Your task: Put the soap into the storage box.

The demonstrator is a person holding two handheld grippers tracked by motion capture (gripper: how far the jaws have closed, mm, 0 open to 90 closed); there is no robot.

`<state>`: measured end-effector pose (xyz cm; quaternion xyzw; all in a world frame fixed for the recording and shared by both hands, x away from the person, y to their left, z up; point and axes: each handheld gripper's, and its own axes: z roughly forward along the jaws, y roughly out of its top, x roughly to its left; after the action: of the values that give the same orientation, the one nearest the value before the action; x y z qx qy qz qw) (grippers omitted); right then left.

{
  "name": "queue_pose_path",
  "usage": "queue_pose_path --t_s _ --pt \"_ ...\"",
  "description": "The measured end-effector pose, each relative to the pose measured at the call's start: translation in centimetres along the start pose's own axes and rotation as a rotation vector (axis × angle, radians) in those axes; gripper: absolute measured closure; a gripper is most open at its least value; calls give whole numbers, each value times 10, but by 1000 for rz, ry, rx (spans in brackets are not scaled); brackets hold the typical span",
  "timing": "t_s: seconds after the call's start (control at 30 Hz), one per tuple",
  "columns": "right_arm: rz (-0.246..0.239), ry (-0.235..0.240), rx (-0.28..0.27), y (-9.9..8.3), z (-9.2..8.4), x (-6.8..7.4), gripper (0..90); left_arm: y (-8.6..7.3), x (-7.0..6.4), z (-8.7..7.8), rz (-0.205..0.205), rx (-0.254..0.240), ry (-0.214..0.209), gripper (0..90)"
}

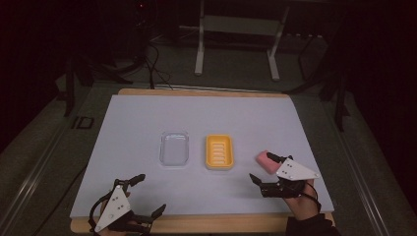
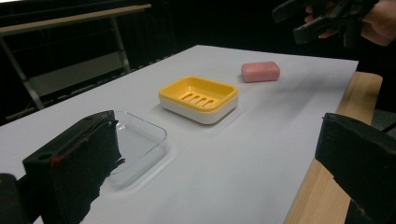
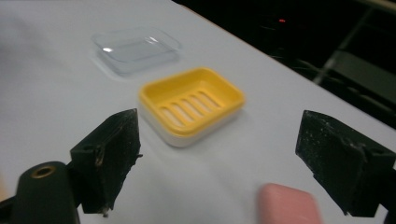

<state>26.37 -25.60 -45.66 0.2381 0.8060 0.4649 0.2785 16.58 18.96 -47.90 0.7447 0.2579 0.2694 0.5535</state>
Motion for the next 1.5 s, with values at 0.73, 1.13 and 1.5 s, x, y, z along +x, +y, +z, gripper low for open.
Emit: queue_pose_path --t_s 0.73,1.13,1.5 --pt "189 -233 229 -9 0 -26 139 0 -1 1 13 17 3 5" --pt "406 -204 340 -16 -1 -34 145 0 -2 1 14 21 1 5" --pt "446 -126 573 -22 11 -30 135 0 -3 1 19 23 1 5"
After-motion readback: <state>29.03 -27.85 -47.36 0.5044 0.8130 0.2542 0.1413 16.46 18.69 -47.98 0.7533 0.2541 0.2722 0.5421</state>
